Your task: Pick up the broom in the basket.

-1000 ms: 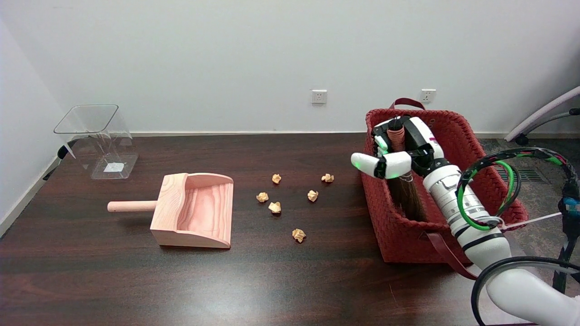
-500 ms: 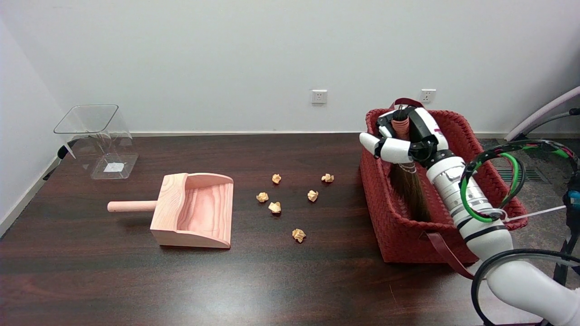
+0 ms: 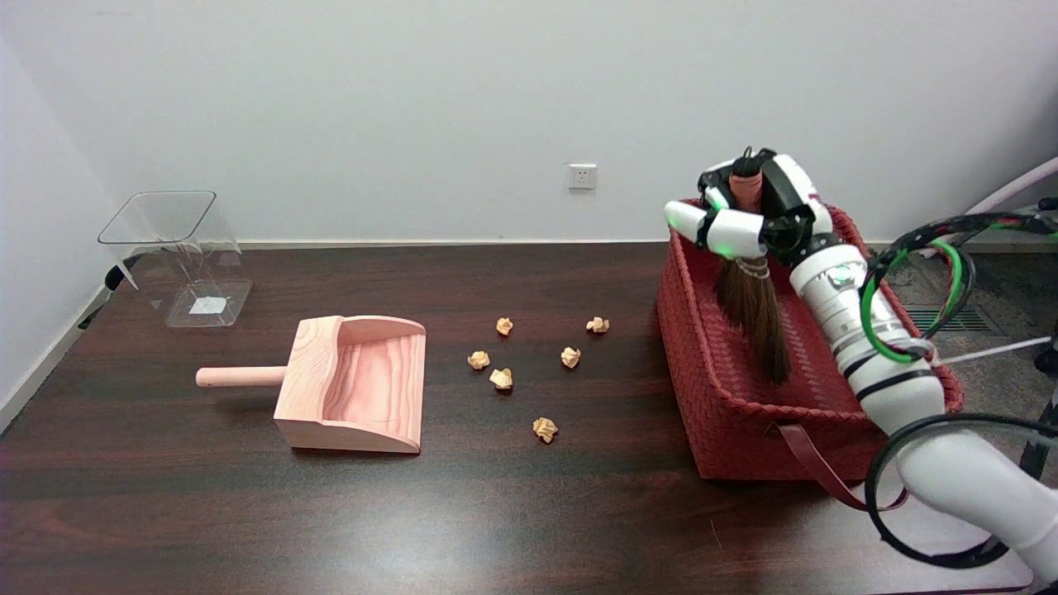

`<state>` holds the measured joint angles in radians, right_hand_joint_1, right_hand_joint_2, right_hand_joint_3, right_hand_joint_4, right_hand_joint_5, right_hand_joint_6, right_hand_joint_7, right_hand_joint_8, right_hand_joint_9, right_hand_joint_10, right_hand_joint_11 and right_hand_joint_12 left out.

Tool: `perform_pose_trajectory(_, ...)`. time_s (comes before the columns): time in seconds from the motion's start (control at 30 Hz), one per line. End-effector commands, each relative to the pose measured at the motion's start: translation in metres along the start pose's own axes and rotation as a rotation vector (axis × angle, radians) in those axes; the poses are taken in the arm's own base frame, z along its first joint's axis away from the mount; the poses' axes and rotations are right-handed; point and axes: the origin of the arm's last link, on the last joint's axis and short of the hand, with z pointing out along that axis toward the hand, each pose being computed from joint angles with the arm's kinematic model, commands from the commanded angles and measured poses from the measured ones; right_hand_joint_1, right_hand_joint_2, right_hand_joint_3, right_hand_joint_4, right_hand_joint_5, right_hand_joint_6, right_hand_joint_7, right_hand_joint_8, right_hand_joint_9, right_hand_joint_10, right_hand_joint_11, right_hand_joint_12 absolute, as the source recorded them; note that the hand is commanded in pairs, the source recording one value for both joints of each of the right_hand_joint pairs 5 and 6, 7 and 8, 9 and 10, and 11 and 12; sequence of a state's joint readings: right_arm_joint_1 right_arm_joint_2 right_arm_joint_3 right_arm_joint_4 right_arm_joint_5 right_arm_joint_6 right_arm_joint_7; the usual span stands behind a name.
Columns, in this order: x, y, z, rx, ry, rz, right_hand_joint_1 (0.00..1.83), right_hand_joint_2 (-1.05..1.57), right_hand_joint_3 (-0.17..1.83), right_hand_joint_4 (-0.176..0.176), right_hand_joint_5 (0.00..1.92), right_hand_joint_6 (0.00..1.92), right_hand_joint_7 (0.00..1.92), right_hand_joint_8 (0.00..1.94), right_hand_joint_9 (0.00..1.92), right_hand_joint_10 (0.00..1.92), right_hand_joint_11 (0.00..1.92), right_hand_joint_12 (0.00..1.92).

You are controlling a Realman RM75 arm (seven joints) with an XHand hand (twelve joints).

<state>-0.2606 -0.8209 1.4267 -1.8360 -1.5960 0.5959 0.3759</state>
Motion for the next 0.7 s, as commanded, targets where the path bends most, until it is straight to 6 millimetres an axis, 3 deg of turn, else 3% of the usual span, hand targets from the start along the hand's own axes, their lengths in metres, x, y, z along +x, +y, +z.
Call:
perform_pose_trajectory(0.03, 0.021, -0.054, 0.039, 0.152, 0.031, -0.058, 1.33, 1.43, 0.39, 0.0, 1.92, 1.92, 1.92, 1.92, 1.92, 1.92, 1.92, 1.92)
perform_pose_trajectory(0.5, -0.001, -0.066, 0.05, 0.181, 0.037, -0.113, 1.3, 1.49, 0.45, 0.0, 1.92, 1.92, 1.92, 1.92, 1.92, 1.92, 1.92, 1.92)
perform_pose_trajectory(0.7, -0.01, -0.083, 0.065, 0.206, 0.041, -0.204, 1.29, 1.5, 0.42, 0.0, 1.92, 1.92, 1.92, 1.92, 1.92, 1.92, 1.92, 1.92)
